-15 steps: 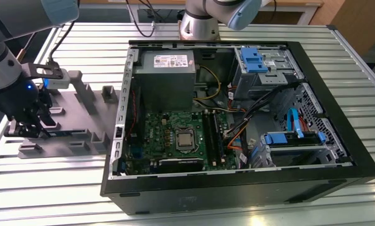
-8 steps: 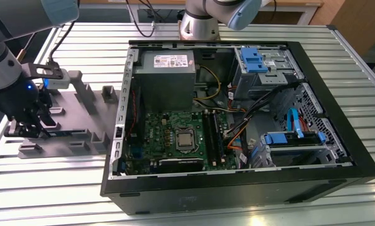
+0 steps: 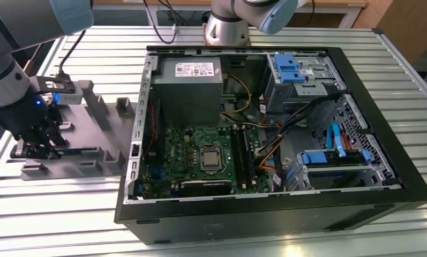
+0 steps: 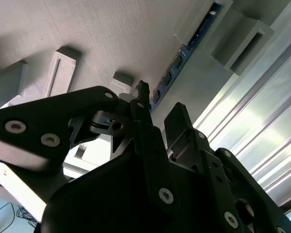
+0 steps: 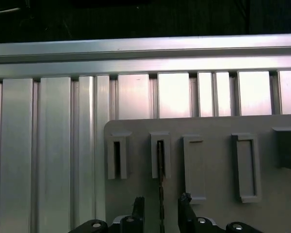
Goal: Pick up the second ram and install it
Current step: 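Pick up the second ram and move it above second insertion slot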
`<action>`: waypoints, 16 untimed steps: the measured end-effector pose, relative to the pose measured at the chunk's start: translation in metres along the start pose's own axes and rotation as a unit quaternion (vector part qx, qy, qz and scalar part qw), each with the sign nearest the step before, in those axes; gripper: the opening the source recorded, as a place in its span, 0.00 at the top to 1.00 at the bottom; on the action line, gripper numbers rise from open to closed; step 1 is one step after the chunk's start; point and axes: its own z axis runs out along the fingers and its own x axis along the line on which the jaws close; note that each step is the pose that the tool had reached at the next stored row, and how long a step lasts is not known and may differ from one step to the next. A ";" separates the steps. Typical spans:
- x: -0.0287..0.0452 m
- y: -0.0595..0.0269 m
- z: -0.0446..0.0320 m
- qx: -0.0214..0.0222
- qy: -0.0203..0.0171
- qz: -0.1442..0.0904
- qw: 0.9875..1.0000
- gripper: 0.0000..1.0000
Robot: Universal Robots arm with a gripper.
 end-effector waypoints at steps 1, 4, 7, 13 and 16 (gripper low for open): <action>0.0001 0.0000 0.0003 0.000 0.000 -0.002 1.000 0.59; 0.0000 -0.0001 0.0012 0.000 0.000 -0.005 1.000 0.59; 0.0000 -0.0001 0.0019 0.000 0.000 -0.008 1.000 0.61; -0.0001 -0.0005 0.0036 0.000 0.001 -0.015 1.000 0.67; -0.0002 -0.0014 0.0046 0.000 0.001 -0.018 1.000 0.67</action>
